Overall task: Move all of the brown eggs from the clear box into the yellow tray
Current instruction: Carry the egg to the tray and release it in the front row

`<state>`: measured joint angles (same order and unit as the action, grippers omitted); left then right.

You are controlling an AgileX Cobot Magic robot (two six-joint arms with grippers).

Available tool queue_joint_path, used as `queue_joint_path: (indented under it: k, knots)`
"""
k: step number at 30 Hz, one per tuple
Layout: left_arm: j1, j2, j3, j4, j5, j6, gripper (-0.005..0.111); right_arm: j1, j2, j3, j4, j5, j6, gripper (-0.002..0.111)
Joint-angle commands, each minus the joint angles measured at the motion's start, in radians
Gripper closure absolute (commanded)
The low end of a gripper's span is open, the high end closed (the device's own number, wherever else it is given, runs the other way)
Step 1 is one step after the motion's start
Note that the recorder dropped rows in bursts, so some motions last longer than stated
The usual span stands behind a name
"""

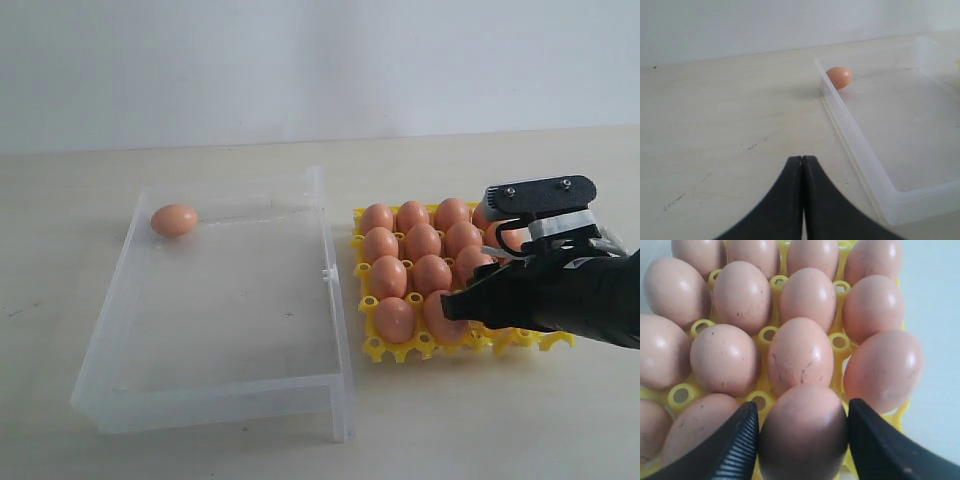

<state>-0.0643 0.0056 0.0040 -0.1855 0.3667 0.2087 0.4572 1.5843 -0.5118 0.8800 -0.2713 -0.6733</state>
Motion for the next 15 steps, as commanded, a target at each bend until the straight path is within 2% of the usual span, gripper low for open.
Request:
queue_joint_path:
  k: [1,3,6,15]
  knots:
    - [-0.004,-0.006,-0.004,-0.003,-0.01,0.0,0.107,-0.006,0.005,0.006,-0.006,-0.013,-0.014,0.059]
    - [-0.004,-0.006,-0.004,-0.003,-0.01,0.0,0.107,-0.006,0.005,0.006,-0.004,-0.013,-0.011,0.052]
    - [-0.004,-0.006,-0.004,-0.003,-0.01,0.0,0.107,-0.006,0.005,0.006,-0.004,-0.013,-0.006,0.049]
    - [-0.004,-0.006,-0.004,-0.003,-0.01,0.0,0.107,-0.006,-0.077,0.001,0.002,-0.036,0.008,0.048]
